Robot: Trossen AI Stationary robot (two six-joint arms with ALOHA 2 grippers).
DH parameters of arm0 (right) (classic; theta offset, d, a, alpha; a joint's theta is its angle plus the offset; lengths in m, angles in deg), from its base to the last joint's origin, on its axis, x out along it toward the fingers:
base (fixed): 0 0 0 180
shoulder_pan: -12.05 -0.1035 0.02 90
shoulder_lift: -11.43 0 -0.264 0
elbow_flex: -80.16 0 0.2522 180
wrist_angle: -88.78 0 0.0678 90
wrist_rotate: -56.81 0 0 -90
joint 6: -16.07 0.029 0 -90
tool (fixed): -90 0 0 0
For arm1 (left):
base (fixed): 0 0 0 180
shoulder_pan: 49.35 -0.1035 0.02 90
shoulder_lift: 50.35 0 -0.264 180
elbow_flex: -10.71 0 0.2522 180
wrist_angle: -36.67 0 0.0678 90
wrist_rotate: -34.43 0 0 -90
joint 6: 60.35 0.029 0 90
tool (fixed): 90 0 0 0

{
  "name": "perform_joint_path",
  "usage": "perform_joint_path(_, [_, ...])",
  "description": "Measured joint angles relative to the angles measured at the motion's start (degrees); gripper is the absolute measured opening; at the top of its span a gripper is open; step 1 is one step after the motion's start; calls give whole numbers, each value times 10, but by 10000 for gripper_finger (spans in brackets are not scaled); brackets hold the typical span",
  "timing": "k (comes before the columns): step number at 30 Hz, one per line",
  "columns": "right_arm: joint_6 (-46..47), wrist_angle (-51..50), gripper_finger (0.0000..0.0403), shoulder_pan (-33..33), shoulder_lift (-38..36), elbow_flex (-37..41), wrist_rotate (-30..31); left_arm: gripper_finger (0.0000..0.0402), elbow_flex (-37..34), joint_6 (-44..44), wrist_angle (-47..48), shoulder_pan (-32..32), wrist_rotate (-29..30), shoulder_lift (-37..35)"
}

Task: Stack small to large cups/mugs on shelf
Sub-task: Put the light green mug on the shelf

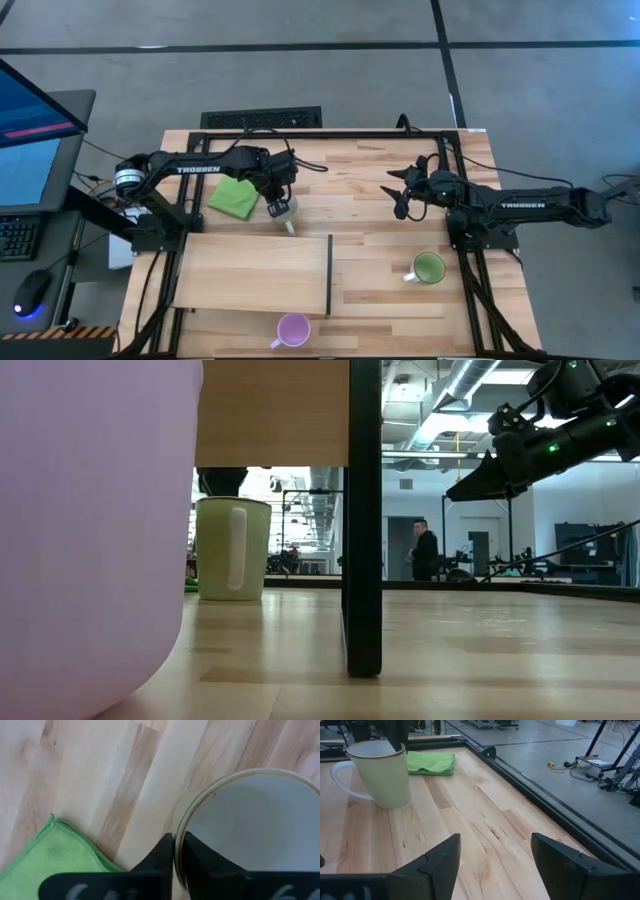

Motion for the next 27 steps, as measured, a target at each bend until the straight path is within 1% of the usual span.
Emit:
perform_joint_path(7, [0,0,265,0,0,0,0,6,1,13,0,0,0,0])
perform_joint_path(10, [0,0,265,0,0,0,0,6,16,22,33,-1,0,1])
perform_joint_path(14, [0,0,265,0,0,0,0,5,54,32,84,-2,16,2])
perform_joint_path(17, [0,0,265,0,0,0,0,5,85,36,128,-2,38,2])
perform_joint_path(24, [0,0,265,0,0,0,0,5,163,56,187,-2,50,2])
perform_joint_path(27, [0,0,265,0,0,0,0,5,205,62,238,-2,53,2])
